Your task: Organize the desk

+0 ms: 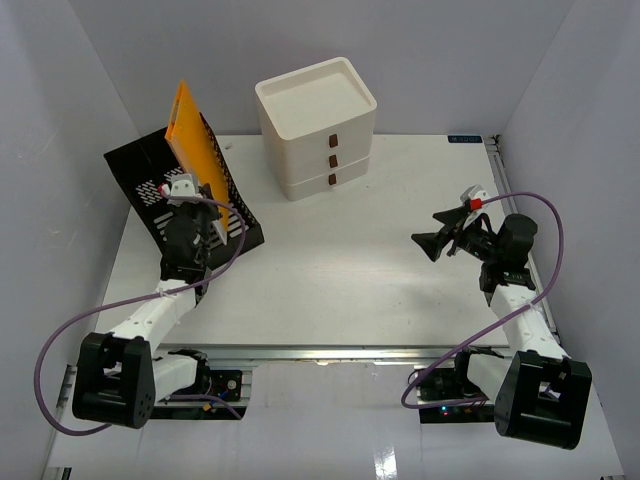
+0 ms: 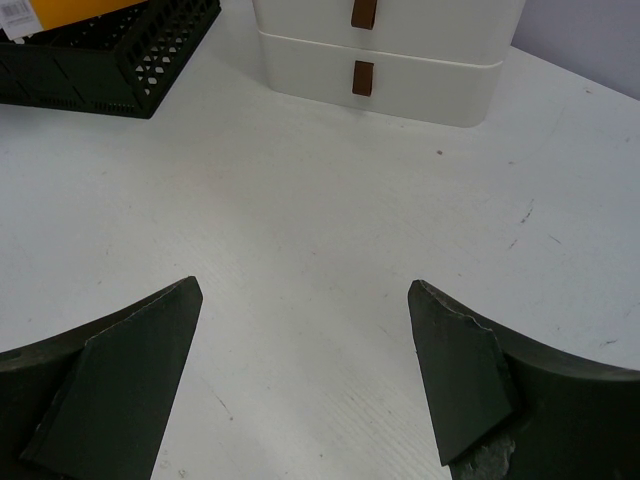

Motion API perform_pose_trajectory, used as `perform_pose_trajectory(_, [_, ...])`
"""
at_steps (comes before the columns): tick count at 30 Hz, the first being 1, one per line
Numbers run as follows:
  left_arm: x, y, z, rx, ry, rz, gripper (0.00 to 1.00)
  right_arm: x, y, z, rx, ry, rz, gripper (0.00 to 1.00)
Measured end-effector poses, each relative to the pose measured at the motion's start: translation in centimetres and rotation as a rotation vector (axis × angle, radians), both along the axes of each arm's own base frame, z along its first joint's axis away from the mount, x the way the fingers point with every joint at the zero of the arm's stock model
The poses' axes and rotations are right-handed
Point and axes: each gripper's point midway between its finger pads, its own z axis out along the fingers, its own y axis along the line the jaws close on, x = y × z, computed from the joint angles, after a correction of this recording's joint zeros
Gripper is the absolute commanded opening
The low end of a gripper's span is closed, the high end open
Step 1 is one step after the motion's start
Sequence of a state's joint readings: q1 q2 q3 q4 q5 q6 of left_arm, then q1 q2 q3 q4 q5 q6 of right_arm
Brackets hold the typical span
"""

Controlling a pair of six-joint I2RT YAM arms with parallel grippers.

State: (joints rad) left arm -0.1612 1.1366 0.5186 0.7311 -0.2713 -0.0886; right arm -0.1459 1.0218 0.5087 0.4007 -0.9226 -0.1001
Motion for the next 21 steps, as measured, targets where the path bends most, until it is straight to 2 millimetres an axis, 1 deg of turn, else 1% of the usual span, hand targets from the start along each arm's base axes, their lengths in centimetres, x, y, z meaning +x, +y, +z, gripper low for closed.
perform_pose_trajectory(4, [-0.6, 1.1, 0.0, -0.065, 0.008, 0.065, 0.00, 0.0, 0.0, 0.0, 0.000, 0.002, -0.002, 0.91])
perform_pose_trajectory(8, [-1.5, 2.1, 1.0, -0.123, -0.018, 0.120, 0.00, 0.1, -0.1, -0.2, 0.001, 0.006, -0.003, 0.90])
perform_pose_trajectory(11, [-1.8, 2.3, 1.7, -0.139, -0.037, 0.138, 0.00, 0.1, -0.1, -0.2, 0.001, 0.008, -0.004, 0.90])
perform_pose_trajectory(14, [-1.5, 2.0, 2.1, -0.141, -0.036, 0.146, 0.00, 0.1, -0.1, -0.2, 0.001, 0.009, -0.004, 0.90])
perform_pose_trajectory(18, [-0.2, 1.1, 2.3, -0.131, -0.027, 0.153, 0.00, 0.1, -0.2, -0.2, 0.001, 0.009, -0.006, 0.90])
perform_pose_trajectory(21, [1.0, 0.2, 1.8, -0.101, -0.012, 0.165, 0.00, 0.2, -0.2, -0.3, 0.001, 0.009, -0.009, 0.90])
